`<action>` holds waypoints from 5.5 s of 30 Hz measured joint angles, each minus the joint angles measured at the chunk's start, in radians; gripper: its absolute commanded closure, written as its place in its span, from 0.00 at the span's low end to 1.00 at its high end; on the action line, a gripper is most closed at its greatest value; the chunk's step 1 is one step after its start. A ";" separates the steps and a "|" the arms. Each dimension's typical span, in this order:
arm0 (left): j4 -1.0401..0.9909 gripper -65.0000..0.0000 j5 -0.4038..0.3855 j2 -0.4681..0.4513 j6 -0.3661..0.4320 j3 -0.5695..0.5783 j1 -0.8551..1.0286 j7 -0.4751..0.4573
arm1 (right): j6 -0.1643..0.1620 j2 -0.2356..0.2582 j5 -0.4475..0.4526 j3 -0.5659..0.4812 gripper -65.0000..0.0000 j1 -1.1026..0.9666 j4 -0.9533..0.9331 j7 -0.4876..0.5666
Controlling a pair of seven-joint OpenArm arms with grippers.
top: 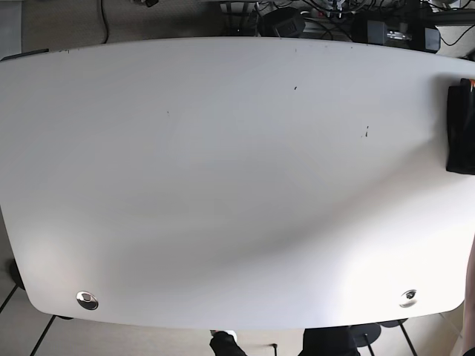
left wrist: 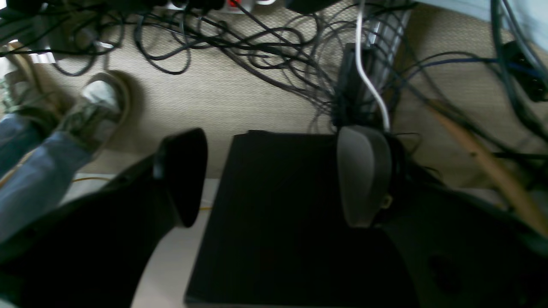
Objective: Fold the T-shirt properly
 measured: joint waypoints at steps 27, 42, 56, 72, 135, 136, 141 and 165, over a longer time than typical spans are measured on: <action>0.000 0.31 0.001 0.043 -0.006 0.171 0.024 -0.138 | -0.061 -0.044 -0.082 0.000 0.75 0.082 -0.172 0.056; 0.332 0.31 0.001 -0.033 -0.015 0.277 0.212 -0.132 | -0.054 -0.028 -0.094 0.000 0.76 -0.010 -0.077 0.100; 1.228 0.31 0.000 -0.159 0.005 0.129 0.813 -0.126 | -0.053 0.049 -0.085 0.005 0.76 -0.602 0.912 -0.140; 1.718 0.31 -0.266 -0.103 0.000 -0.074 0.974 -0.123 | -0.050 0.212 0.327 0.220 0.76 -0.833 1.420 -0.147; 1.244 1.00 0.030 -0.135 -0.485 0.026 -0.002 0.131 | -0.053 0.097 0.354 0.117 0.75 0.133 1.433 -0.601; 1.284 1.00 0.031 -0.131 -0.525 -0.017 0.028 0.133 | -0.055 0.097 0.353 0.119 0.75 0.167 1.431 -0.652; 1.433 1.00 0.031 -0.064 -0.621 -0.303 0.121 0.129 | 0.127 0.059 0.450 0.117 0.75 0.322 1.430 -0.936; 1.645 1.00 0.330 -0.098 -0.656 0.117 -1.001 0.669 | 0.287 0.082 0.536 0.126 0.75 0.304 1.430 -1.160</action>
